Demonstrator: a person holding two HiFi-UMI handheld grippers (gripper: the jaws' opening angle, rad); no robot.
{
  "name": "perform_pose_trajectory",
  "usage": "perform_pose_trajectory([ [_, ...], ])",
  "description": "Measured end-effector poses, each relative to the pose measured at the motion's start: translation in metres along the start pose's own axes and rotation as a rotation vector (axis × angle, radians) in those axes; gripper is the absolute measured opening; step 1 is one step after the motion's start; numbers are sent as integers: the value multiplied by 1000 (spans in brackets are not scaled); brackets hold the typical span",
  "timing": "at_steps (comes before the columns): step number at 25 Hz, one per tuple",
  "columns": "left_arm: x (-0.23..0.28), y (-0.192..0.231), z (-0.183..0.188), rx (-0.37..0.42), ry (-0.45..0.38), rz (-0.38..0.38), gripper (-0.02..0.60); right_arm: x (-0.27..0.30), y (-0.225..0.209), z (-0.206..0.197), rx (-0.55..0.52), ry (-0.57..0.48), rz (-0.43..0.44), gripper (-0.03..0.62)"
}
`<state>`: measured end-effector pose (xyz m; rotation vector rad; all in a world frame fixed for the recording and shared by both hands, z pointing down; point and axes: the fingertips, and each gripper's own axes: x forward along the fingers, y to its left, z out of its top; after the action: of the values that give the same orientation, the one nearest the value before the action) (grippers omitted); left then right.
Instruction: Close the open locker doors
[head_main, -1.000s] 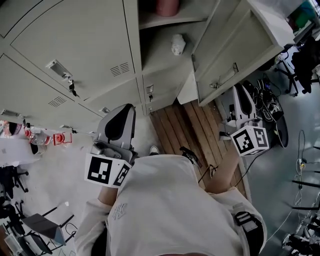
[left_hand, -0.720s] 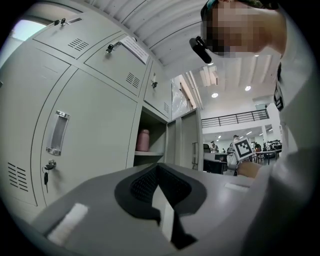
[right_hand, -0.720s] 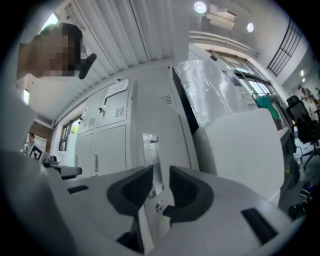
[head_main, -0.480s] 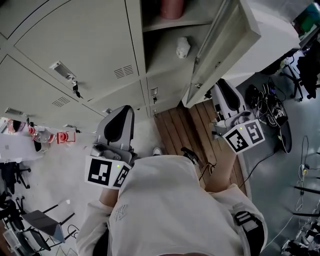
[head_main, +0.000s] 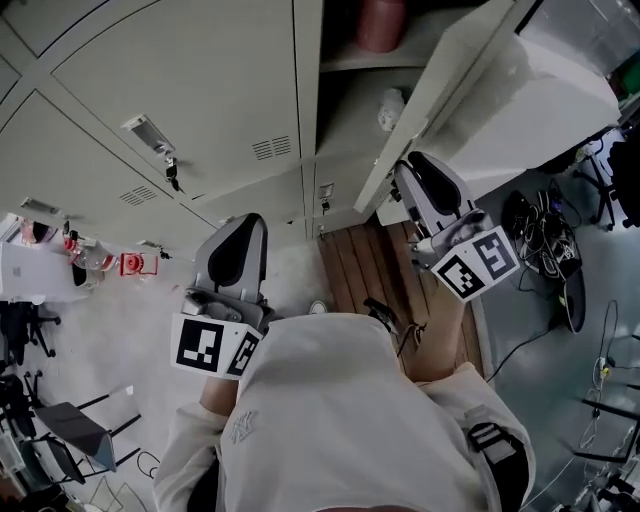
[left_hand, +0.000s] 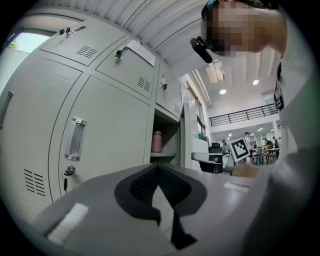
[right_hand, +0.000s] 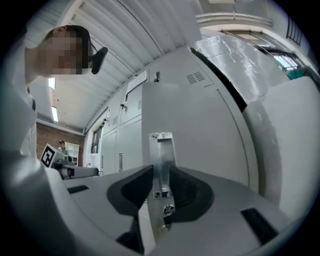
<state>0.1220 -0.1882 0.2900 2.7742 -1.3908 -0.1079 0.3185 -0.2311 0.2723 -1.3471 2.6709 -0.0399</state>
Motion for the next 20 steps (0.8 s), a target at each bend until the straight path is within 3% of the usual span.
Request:
perform_pose_trajectory([
  [9,-7,29,0,-7,1,69,8,54,13,-7,14,8,96,68],
  [20,-15,68,5,-4,-8,128,8,104,3,-12,35,-1,62,68],
])
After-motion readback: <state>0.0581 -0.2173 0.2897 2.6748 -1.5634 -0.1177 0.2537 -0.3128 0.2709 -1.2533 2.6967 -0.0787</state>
